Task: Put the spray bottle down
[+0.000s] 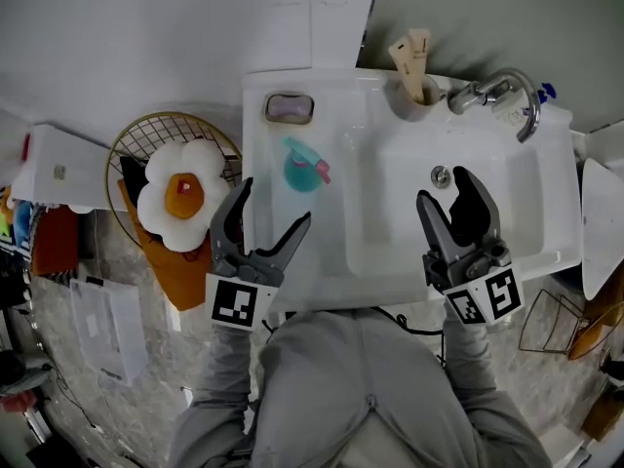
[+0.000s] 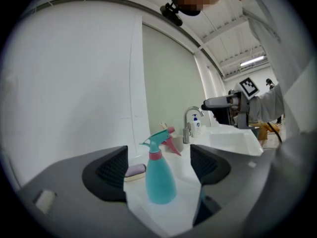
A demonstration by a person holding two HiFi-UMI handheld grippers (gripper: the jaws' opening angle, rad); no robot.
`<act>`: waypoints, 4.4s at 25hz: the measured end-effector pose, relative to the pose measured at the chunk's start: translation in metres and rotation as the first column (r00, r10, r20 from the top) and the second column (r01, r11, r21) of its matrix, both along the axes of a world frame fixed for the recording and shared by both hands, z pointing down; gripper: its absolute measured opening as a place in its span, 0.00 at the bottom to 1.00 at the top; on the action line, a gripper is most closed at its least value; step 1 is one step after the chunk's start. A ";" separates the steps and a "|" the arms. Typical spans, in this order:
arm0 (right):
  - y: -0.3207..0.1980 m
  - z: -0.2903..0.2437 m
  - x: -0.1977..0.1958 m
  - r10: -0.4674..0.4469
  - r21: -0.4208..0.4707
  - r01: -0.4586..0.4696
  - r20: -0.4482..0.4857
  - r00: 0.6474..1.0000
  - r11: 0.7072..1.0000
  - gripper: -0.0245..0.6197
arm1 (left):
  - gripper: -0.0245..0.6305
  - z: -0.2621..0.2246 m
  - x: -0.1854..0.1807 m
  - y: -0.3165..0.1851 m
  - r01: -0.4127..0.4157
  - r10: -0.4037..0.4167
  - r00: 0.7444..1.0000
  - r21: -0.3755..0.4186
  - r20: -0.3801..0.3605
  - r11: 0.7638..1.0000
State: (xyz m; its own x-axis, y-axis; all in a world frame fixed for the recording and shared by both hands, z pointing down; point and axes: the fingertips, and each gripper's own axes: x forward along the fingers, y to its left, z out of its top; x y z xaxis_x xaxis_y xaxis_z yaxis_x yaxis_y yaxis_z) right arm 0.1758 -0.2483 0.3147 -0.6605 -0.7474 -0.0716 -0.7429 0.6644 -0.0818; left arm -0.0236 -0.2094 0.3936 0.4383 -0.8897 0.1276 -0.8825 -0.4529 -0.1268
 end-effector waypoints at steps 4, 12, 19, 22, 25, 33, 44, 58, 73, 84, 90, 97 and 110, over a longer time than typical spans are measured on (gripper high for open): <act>0.006 -0.005 -0.001 0.004 0.007 -0.004 0.002 1.000 1.000 0.46 | 0.68 -0.008 -0.010 0.030 -0.011 0.011 1.000 -0.021 0.021 1.000; 0.022 -0.009 -0.002 0.022 0.017 -0.021 -0.012 1.000 1.000 0.46 | 0.68 -0.014 -0.044 0.078 0.036 -0.032 0.998 -0.077 0.050 0.996; 0.040 -0.011 0.002 0.054 0.019 -0.053 -0.035 0.998 0.998 0.46 | 0.68 -0.020 -0.064 0.096 0.090 -0.088 0.996 -0.052 0.034 0.995; 0.045 -0.014 0.005 0.067 0.023 -0.066 -0.039 0.997 0.998 0.46 | 0.68 -0.023 -0.068 0.099 0.103 -0.102 0.994 -0.039 0.024 0.994; 0.049 -0.017 0.008 0.078 0.027 -0.077 -0.037 0.996 0.997 0.46 | 0.68 -0.027 -0.068 0.100 0.107 -0.106 0.994 -0.026 0.024 0.994; 0.053 -0.023 0.009 0.082 0.041 -0.081 -0.028 0.996 0.996 0.46 | 0.68 -0.036 -0.059 0.099 0.085 -0.085 0.996 -0.001 0.022 0.996; 0.051 -0.023 0.013 0.094 0.039 -0.093 -0.022 0.995 0.995 0.46 | 0.68 -0.037 -0.048 0.090 0.043 -0.042 0.998 -0.005 0.040 0.999; 0.056 -0.024 0.011 0.106 0.044 -0.104 -0.028 0.994 0.994 0.46 | 0.68 -0.040 -0.047 0.089 0.015 -0.016 0.999 0.009 0.048 1.000; 0.064 -0.028 0.012 0.140 0.051 -0.139 -0.031 0.990 0.989 0.46 | 0.68 -0.039 -0.047 0.089 -0.015 0.015 0.999 0.009 0.042 1.000; 0.065 -0.032 0.018 0.161 0.059 -0.160 -0.011 0.987 0.985 0.46 | 0.68 -0.045 -0.041 0.084 -0.040 0.039 0.999 0.033 0.036 0.999; 0.067 -0.034 0.021 0.162 0.061 -0.162 0.006 0.987 0.985 0.46 | 0.68 -0.046 -0.042 0.083 -0.060 0.055 0.997 0.079 0.060 0.995; 0.070 -0.034 0.025 0.172 0.061 -0.172 0.004 0.985 0.983 0.46 | 0.68 -0.045 -0.035 0.080 -0.073 0.069 0.996 0.071 0.053 0.995; 0.074 -0.037 0.023 0.137 0.070 -0.137 0.015 0.991 0.988 0.46 | 0.68 -0.046 -0.031 0.078 -0.078 0.075 0.996 0.066 0.046 0.995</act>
